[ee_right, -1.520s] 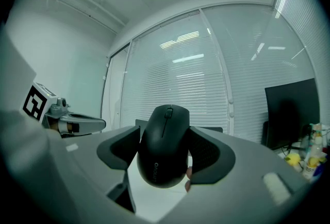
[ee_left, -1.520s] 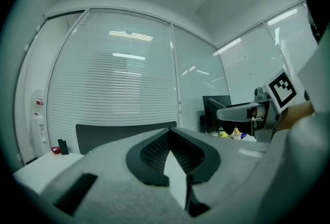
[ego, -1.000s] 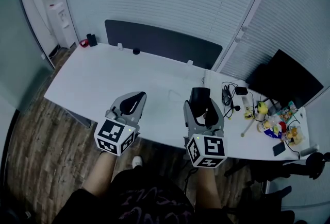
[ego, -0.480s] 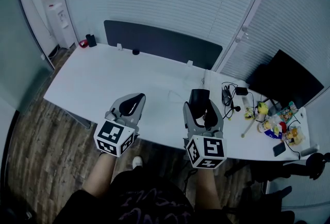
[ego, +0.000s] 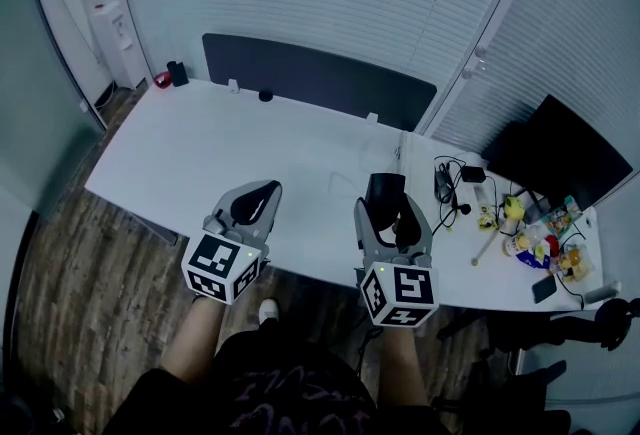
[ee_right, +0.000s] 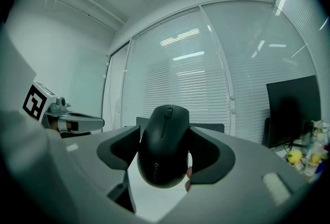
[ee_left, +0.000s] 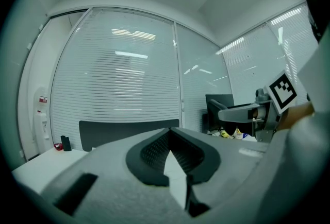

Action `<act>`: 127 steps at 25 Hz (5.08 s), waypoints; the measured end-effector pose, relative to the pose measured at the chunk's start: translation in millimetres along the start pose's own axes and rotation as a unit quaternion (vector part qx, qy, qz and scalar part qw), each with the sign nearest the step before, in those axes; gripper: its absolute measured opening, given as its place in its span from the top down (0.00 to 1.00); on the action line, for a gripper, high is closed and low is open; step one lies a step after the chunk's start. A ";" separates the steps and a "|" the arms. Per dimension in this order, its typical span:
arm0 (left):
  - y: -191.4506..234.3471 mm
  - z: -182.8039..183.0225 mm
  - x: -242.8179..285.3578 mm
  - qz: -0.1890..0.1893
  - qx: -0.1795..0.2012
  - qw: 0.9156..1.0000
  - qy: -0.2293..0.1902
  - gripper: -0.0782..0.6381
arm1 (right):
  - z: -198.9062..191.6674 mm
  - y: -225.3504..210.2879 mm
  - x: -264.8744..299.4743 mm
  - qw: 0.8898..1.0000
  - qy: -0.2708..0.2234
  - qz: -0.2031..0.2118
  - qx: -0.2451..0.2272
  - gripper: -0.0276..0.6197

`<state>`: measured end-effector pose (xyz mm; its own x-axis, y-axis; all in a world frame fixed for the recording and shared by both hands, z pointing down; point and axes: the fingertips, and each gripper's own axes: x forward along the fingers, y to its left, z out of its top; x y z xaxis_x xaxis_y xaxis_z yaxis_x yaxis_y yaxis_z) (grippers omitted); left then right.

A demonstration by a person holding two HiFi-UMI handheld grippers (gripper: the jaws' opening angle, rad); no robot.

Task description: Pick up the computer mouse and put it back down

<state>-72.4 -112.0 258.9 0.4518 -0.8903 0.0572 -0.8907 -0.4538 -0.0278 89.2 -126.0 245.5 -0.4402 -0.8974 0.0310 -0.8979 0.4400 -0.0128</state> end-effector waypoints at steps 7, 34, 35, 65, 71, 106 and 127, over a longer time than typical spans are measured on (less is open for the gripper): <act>4.5 -4.2 3.6 -0.001 -0.003 1.000 0.003 0.89 | -7.1 1.3 6.5 1.000 0.008 0.001 0.002 0.49; 32.7 -52.5 25.0 -0.002 -0.033 0.998 0.054 0.89 | -64.0 4.2 44.8 0.997 0.075 0.006 0.024 0.49; 33.7 -55.7 25.6 -0.002 -0.034 0.998 0.057 0.89 | -67.1 4.7 46.0 0.997 0.077 0.006 0.025 0.49; 34.3 -141.0 47.6 -0.009 -0.087 0.986 0.142 0.89 | -160.7 -5.1 59.0 0.982 0.178 0.009 0.064 0.49; 37.4 -158.1 49.8 -0.011 -0.095 0.983 0.155 0.89 | -180.0 -4.1 59.0 0.978 0.197 0.005 0.070 0.49; 30.0 -273.3 47.3 -0.032 -0.153 0.958 0.239 0.89 | -306.5 11.9 55.0 0.944 0.315 0.010 0.102 0.49; 35.1 -304.8 56.1 -0.034 -0.174 0.948 0.265 0.89 | -344.9 10.0 63.8 0.927 0.359 0.006 0.112 0.49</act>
<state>-93.7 -166.2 565.3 0.5014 -0.6731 0.5436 -0.8652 -0.3862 0.3198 52.9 -167.3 592.1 -0.4072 -0.6039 0.6852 -0.9063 0.3600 -0.2213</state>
